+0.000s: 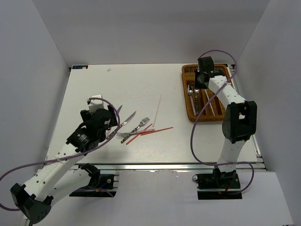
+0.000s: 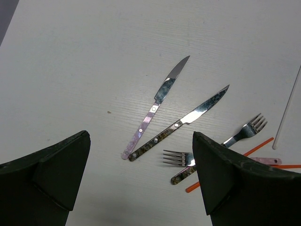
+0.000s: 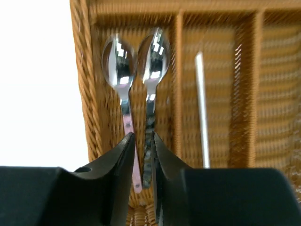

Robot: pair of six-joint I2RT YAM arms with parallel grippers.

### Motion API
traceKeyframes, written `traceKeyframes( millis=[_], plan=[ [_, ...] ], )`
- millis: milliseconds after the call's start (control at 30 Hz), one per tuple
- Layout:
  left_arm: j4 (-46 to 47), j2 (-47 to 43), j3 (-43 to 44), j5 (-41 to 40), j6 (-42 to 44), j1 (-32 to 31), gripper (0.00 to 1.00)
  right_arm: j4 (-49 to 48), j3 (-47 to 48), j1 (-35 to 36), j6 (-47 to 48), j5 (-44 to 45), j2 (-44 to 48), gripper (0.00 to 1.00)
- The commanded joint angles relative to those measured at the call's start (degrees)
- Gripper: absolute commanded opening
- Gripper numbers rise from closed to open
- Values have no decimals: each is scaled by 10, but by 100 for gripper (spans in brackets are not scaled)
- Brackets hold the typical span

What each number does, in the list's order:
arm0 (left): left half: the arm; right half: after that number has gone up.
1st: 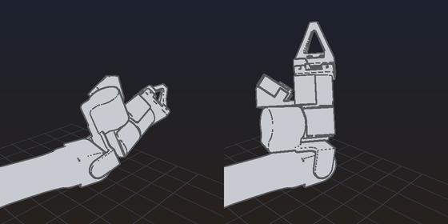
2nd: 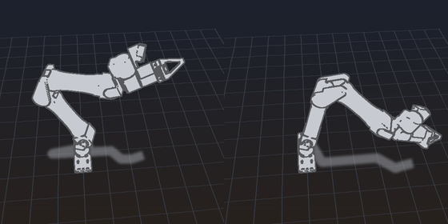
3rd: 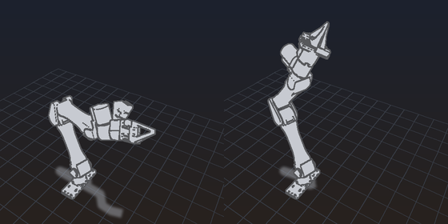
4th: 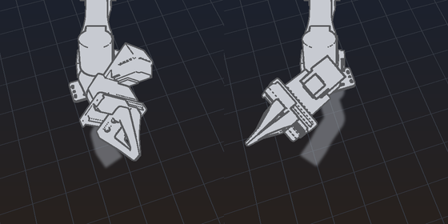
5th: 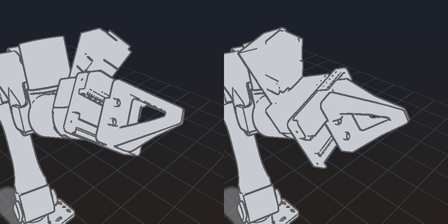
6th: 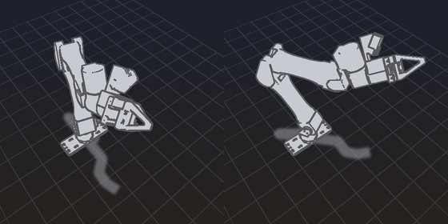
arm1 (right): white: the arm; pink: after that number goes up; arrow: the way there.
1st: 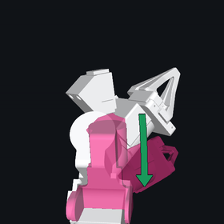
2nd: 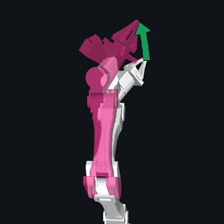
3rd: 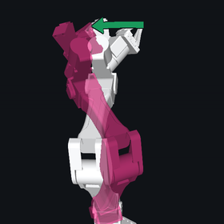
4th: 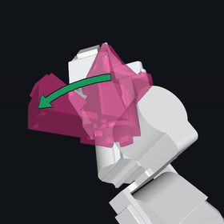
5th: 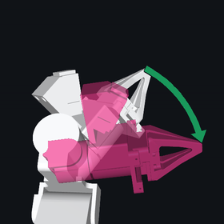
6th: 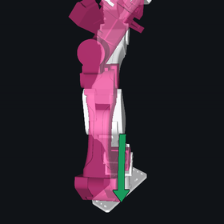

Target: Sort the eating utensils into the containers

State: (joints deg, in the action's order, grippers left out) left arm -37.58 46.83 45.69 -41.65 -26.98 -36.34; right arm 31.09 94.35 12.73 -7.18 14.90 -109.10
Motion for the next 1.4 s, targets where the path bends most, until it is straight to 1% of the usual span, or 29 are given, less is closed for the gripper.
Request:
traceKeyframes(
  millis=[0,33,67,100,133,167,200,233,300,333,367,433,500,533,600,733,800,833,900,933,1000,1033,1100,1133,1200,1233,1300,1333,1367],
  plan=[
    [10,-1,-1,5,4,3,98,-8,-33,7,-2,-85,34,26],
    [9,1,0,6,4,3,98,-14,-43,18,-6,-100,38,26],
    [8,4,1,6,4,4,98,-16,-46,44,-13,-109,41,30],
    [8,7,1,6,4,5,98,-19,-46,61,-20,-109,39,35],
    [8,9,2,5,4,6,98,-18,-45,77,-46,-101,36,42],
    [8,9,2,5,4,7,98,-21,-45,115,-62,-61,32,44],
    [8,8,1,5,4,7,98,-33,-49,135,-79,-35,31,47],
    [8,6,1,6,4,7,98,-46,-64,175,-112,23,30,62],
    [9,5,0,7,4,7,98,-75,-79,216,-143,88,21,70],
    [9,5,0,8,4,7,98,-74,-82,233,-161,115,13,77],
    [9,5,0,9,4,7,98,-72,-80,259,-201,150,-5,78],
    [9,6,0,10,4,7,98,-58,-76,279,-244,163,-24,77],
    [10,8,0,11,4,7,98,-51,-71,305,-290,179,-49,75],
    [11,8,0,11,5,7,98,-53,-71,322,-298,189,-55,74],
    [11,8,0,15,6,7,98,-58,-67,331,-308,188,-74,71],
    [13,4,-1,17,7,7,98,-54,-54,337,-317,162,-107,58],
    [13,-1,-2,18,7,7,98,-52,-51,337,-321,162,-119,55],
    [13,-2,-2,18,7,7,98,-53,-52,337,-322,160,-122,50],
    [13,-4,-3,21,7,7,98,-53,-53,336,-323,160,-128,45],
    [13,-3,-3,21,8,7,98,-49,-54,335,-331,160,-130,39],
    [13,-3,-2,21,8,7,98,-49,-62,334,-338,153,-129,35],
    [12,-2,-2,21,8,7,98,-52,-74,331,-343,142,-126,29],
    [13,-4,-2,21,8,7,98,-59,-86,327,-350,138,-123,27],
    [12,-5,-2,21,8,7,98,-59,-95,322,-353,132,-121,23],
    [13,-7,-3,21,8,7,98,-60,-104,316,-356,129,-118,20],
    [13,-8,-3,21,8,7,98,-66,-107,311,-355,128,-114,15],
    [13,-9,-3,21,8,7,98,-71,-110,308,-347,128,-104,12],
    [13,-9,-3,21,8,7,98,-74,-109,304,-341,127,-98,3],
    [13,-9,-3,21,8,7,98,-79,-102,302,-324,124,-94,0]
  ],
)
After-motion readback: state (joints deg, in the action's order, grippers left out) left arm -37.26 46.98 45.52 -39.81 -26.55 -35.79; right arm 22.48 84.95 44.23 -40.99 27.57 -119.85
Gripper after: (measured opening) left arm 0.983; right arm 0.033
